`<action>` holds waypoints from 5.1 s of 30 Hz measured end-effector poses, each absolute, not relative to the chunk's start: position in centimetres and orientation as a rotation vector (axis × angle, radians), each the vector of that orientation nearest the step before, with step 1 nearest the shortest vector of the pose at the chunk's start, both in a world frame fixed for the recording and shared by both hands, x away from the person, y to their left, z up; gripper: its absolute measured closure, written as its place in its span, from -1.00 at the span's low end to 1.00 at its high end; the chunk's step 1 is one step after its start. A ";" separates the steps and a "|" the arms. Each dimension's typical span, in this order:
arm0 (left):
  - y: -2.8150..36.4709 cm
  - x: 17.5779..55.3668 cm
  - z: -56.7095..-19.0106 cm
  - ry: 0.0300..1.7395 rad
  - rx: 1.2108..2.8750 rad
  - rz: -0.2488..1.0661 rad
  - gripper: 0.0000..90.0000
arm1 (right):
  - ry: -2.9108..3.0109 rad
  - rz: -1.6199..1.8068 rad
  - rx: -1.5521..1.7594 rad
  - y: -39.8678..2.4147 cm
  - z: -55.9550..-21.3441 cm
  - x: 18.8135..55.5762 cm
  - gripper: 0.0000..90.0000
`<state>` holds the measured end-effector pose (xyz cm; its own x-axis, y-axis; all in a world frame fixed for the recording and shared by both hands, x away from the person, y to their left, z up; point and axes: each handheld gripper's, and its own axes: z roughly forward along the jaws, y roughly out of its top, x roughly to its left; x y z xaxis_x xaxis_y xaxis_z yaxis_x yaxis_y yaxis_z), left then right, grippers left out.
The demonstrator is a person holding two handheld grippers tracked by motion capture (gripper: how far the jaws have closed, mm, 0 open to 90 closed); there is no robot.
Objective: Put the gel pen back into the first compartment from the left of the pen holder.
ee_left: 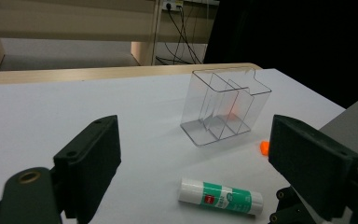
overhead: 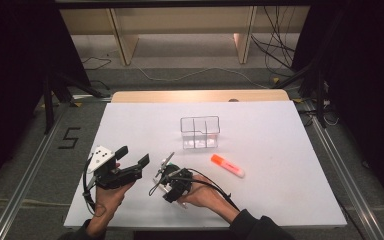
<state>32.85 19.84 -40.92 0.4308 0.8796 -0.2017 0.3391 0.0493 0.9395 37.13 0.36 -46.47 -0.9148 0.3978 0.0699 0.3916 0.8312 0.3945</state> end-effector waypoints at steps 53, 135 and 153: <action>20.3 32.8 -40.8 1.166 1.480 0.636 -0.62 | 2.929 0.634 0.488 -0.9 -43.1 38.2 0.78; 16.8 32.4 -41.4 0.963 1.630 0.463 -0.63 | 2.077 1.406 0.971 -7.0 -37.1 48.2 0.77; 16.8 32.4 -41.3 0.954 1.632 0.462 -0.63 | 2.029 1.383 1.029 -5.8 -38.4 49.8 0.77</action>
<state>32.36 16.84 -41.29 0.5945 0.7826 -0.1846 0.3413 -0.0377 0.9392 49.78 -5.80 -38.43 -0.6056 0.7953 0.0271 0.3163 0.2093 0.9253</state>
